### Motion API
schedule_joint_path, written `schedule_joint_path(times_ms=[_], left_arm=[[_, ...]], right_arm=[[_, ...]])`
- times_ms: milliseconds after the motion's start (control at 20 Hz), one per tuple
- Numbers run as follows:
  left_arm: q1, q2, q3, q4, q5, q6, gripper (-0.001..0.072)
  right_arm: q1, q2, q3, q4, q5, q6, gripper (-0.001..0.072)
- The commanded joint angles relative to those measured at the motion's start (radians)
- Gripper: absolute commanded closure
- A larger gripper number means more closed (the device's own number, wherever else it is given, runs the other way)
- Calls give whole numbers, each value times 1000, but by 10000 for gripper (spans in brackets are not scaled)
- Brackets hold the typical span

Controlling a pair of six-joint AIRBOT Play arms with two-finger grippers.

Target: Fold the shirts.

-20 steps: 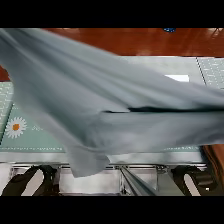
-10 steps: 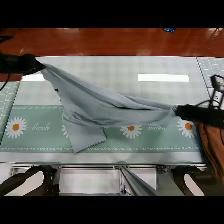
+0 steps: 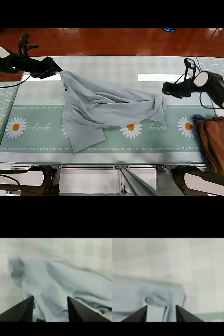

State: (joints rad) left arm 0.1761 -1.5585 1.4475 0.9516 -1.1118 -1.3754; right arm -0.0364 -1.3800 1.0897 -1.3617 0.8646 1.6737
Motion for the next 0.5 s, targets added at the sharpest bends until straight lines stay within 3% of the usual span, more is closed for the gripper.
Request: schedule_joint_path(times_ms=[0, 100, 200, 300, 450], left_arm=[[87, -32, 75, 0, -146, -10, 198], [196, -8, 96, -2, -237, -8, 198], [289, 53, -10, -2, -242, 5, 198], [356, 131, -248, -3, -232, 29, 198], [393, 199, -579, -67, -166, 99, 198]], right_arm=[[-88, -30, 215, 14, 162, -39, 302], [-187, 45, 265, 14, 260, -63, 303], [-286, 142, 200, -3, 350, -99, 303], [-366, 257, -4, 19, 329, -106, 303], [-423, 439, -380, 161, 186, -137, 303]])
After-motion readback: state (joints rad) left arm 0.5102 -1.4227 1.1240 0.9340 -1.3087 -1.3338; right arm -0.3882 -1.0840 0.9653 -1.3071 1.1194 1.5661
